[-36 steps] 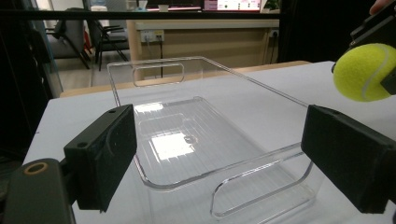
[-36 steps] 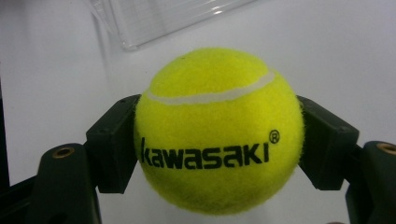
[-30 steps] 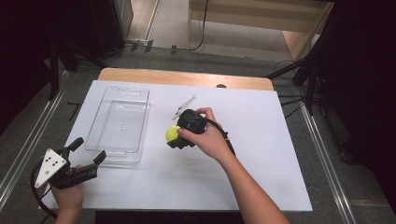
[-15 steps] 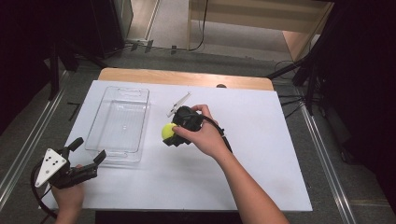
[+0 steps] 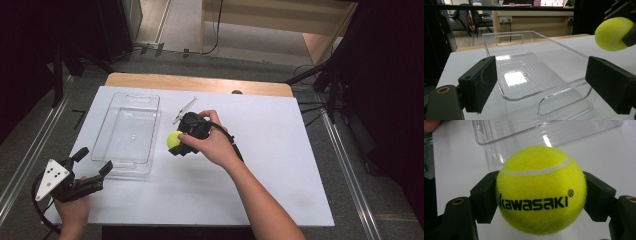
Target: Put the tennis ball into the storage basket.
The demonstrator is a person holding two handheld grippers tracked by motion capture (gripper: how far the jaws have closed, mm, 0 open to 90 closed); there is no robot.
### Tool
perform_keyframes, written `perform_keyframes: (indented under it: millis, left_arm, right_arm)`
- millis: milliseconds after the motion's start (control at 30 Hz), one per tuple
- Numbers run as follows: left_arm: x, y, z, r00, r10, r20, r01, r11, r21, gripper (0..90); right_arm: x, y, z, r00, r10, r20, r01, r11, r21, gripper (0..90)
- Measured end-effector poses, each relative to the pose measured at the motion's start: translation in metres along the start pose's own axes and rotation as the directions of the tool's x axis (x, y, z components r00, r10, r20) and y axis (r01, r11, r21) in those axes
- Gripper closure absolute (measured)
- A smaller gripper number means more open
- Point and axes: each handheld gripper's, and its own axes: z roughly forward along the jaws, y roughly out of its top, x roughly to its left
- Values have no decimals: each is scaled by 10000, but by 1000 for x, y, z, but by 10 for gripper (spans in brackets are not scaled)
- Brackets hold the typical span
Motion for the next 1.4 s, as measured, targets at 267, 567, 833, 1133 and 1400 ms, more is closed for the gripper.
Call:
perform_keyframes:
  millis: [267,567,833,1133,1400]
  left_arm:
    - [0,0,1,10000,-1,-31,1,10000,53,111]
    - [0,0,1,10000,-28,-2,28,10000,-3,111]
    - [-1,0,1,10000,-37,-1,37,10000,-13,111]
    - [-1,0,1,10000,-32,25,32,10000,-1,111]
    - [-1,0,1,10000,-28,30,28,10000,-8,111]
  right_arm:
    - [5,13,1,9996,-238,-142,237,9997,-11,234]
    - [10,24,1,9988,-384,-293,384,9993,-3,234]
    - [13,34,5,9977,-546,-410,542,9985,-98,234]
    - [17,47,9,9951,-881,-458,872,9960,-212,234]
    - [21,56,13,9943,-946,-488,940,9955,-148,234]
